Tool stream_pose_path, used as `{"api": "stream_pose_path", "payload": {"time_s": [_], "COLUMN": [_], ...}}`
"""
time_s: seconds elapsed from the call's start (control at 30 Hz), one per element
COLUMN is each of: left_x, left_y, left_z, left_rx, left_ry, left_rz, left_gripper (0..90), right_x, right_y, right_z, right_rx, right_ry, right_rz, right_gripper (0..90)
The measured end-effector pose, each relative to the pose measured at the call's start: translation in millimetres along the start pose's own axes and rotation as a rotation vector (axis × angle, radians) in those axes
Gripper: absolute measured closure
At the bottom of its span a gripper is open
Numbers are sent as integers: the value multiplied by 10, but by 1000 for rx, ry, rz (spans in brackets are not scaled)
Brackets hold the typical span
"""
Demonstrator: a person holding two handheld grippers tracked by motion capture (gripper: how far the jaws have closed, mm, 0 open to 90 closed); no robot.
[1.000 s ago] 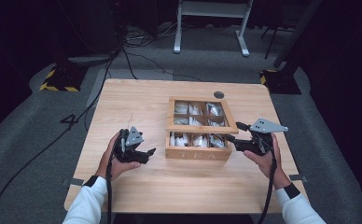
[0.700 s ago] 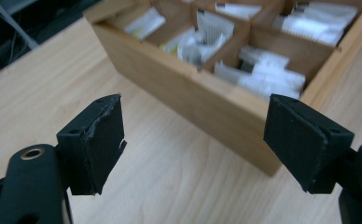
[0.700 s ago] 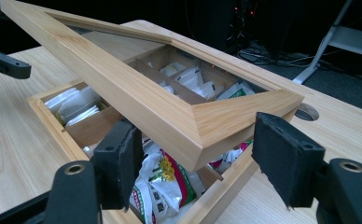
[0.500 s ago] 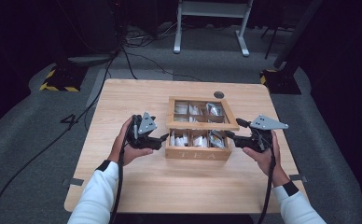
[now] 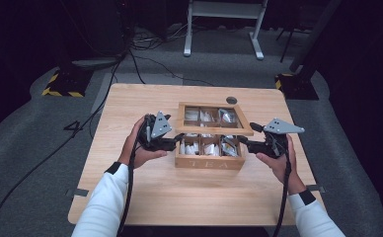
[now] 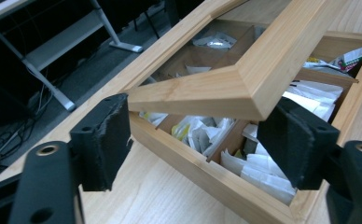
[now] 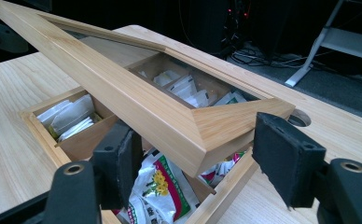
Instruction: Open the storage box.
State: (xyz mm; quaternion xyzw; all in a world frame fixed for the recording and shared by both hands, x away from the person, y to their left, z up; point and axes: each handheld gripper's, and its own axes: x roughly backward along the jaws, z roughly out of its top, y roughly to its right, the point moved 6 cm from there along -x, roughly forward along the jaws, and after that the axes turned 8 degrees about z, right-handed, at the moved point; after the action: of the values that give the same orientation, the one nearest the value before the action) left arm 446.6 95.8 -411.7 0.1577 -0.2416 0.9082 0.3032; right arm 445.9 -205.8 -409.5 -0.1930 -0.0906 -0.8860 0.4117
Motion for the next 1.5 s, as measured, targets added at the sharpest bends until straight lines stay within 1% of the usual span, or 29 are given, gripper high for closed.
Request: {"api": "stream_pose_path", "payload": {"time_s": [0.07,0.2,0.27,0.3,0.33,0.43,0.47,0.5,0.57,0.67,0.7,0.8,0.87,0.9,0.93,1.03,1.07,1.13,1.2,1.27,1.4,1.47,1.5], "left_x": [-28,-68,-120,-140,-157,-193,-193,-203,-213,-250,-254,-273,-307,-315,-322,-341,-355,-368,-374,-393,-409,-419,-426], "left_y": [-10,-30,-33,-33,-33,-63,-63,-81,-83,-101,-107,-125,-151,-149,-152,-170,-198,-227,-237,-254,-283,-306,-314], "left_z": [15,26,38,39,39,64,64,86,92,113,120,140,193,208,228,277,312,345,357,379,399,412,423], "left_rx": [-16,-25,-45,-54,-53,-41,-41,-38,-41,-50,-52,-53,-81,-85,-98,-95,-83,-70,-67,-72,-64,-63,-49], "left_ry": [-3,-7,-8,-12,-17,6,6,19,18,36,43,44,42,42,44,56,66,78,82,82,85,88,92], "left_rz": [5,10,26,25,23,34,34,17,12,-24,-26,-34,-37,-37,-37,-35,-34,-35,-37,-48,-59,-58,-60], "left_gripper": [279,293,306,310,318,357,374,405,435,471,477,497,515,528,542,564,574,580,586,591,591,592,591], "right_x": [-6,-13,-16,-18,-20,-19,-19,-19,-20,-28,-31,-29,-28,-27,-27,-26,-15,1,16,18,4,-3,-5], "right_y": [3,9,15,18,20,31,31,39,46,60,66,83,94,103,109,125,149,170,196,221,244,261,267], "right_z": [11,30,48,53,58,81,81,100,113,130,137,175,204,221,232,262,305,334,356,366,386,412,431], "right_rx": [-1,-4,-5,-5,-6,-8,-8,-9,-8,-6,-9,-14,-16,-19,-18,-26,-36,-48,-57,-64,-69,-53,-46], "right_ry": [1,0,-1,-3,-6,-10,-10,-11,-7,-9,-10,-5,-1,2,5,16,37,52,63,64,65,61,60], "right_rz": [-4,-11,-15,-14,-12,-9,-9,-8,-8,-7,-7,-6,-8,-9,-9,-11,-15,-13,-2,-6,-4,-19,-24], "right_gripper": [335,334,333,331,330,330,330,331,331,330,330,334,336,338,338,345,364,386,399,399,409,417,417]}}
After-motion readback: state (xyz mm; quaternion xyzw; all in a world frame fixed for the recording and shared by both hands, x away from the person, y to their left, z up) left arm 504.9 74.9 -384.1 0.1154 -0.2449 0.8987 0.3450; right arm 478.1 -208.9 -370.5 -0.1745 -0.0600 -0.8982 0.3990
